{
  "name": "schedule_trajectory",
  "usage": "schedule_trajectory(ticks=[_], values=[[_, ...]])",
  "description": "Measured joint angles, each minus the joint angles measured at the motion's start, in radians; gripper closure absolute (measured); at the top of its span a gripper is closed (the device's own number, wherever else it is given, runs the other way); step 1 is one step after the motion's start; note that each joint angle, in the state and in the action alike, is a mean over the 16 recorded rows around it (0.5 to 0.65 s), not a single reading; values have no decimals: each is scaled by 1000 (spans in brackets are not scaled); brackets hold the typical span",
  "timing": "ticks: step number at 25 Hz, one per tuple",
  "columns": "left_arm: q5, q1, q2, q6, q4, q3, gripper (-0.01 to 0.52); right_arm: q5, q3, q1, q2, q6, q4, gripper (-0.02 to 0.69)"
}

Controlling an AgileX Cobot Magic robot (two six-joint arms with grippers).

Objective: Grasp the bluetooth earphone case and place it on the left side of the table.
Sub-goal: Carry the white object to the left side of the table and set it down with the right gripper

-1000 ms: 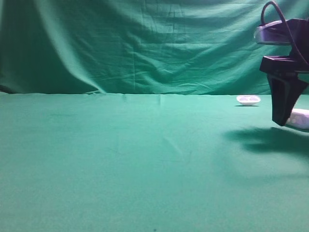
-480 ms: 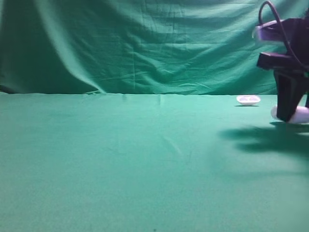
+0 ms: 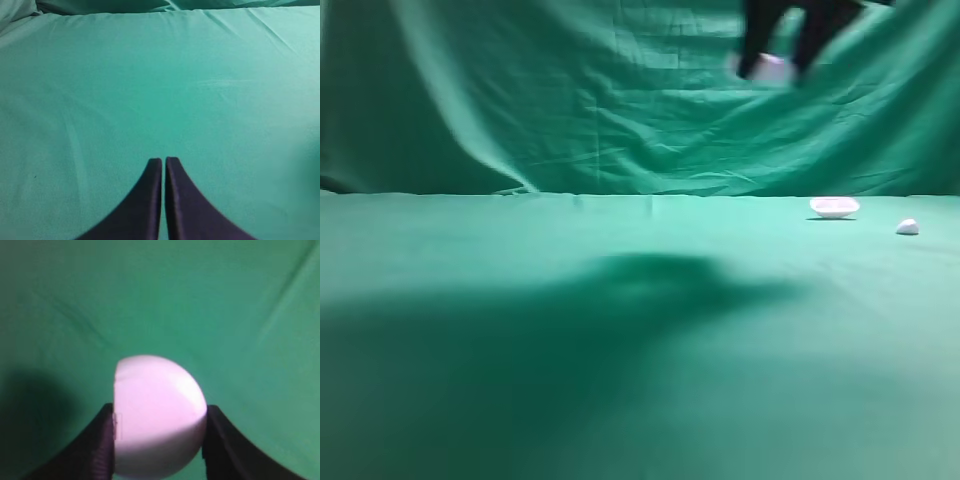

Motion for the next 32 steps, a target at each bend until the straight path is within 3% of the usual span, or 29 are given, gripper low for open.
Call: schedule_trajectory(ticks=[6,13,24,28,32], values=[[0,0,0,0,0,0,514,3,-174,131,197,4,1,330],[0,0,0,0,0,0,514,-29,-257,192,315,4,1,321],[0,0,0,0,0,0,514,-20,-266,203,269,4,-13,156],[0,0,0,0,0,0,514,47,-267,203,181,8,-46,202],[0,0,0,0,0,0,514,128,-265,203,62,36,-92,332]])
